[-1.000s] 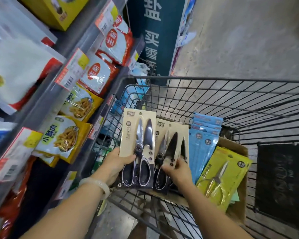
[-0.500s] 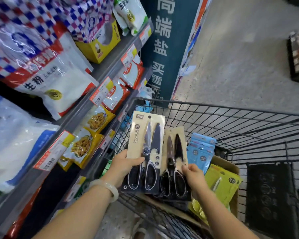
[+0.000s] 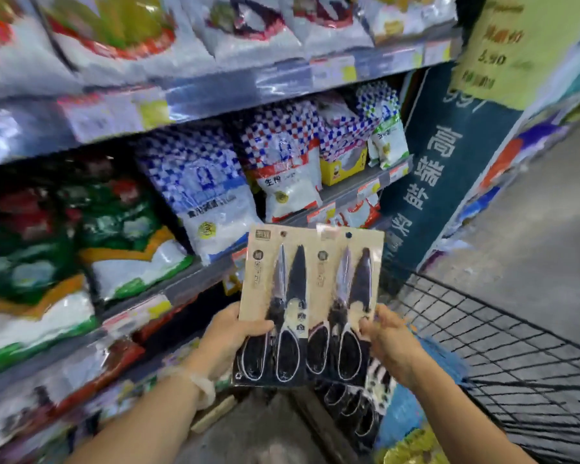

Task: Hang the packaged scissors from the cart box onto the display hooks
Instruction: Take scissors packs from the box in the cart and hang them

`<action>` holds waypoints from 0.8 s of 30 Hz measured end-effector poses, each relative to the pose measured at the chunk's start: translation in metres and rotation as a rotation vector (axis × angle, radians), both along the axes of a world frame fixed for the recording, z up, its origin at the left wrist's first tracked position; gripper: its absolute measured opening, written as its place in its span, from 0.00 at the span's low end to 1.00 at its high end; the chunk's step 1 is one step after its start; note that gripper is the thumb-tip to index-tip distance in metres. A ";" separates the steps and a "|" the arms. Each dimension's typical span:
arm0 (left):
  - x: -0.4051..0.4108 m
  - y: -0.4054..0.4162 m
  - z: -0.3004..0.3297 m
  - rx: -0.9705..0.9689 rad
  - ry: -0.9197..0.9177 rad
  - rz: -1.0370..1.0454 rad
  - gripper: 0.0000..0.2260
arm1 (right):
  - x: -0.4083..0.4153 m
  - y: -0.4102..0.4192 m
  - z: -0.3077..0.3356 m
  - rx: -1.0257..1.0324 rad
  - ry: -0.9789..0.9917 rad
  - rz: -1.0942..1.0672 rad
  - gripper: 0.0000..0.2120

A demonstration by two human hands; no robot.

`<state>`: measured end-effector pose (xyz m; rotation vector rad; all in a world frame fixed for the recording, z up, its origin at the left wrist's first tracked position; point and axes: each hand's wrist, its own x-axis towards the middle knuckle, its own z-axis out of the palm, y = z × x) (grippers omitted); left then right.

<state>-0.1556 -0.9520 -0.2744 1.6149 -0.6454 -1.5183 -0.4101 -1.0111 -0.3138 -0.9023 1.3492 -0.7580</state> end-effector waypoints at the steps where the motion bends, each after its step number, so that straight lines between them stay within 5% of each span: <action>1: 0.013 0.017 0.005 -0.016 -0.007 0.054 0.18 | 0.016 0.004 0.008 -0.021 0.004 0.056 0.10; 11: 0.155 0.259 0.053 -0.143 -0.049 0.656 0.14 | 0.247 0.120 0.065 -0.087 -0.109 0.735 0.10; 24: 0.298 0.686 0.077 -0.116 -0.178 1.243 0.18 | 0.533 0.507 0.068 -0.094 -0.186 1.268 0.11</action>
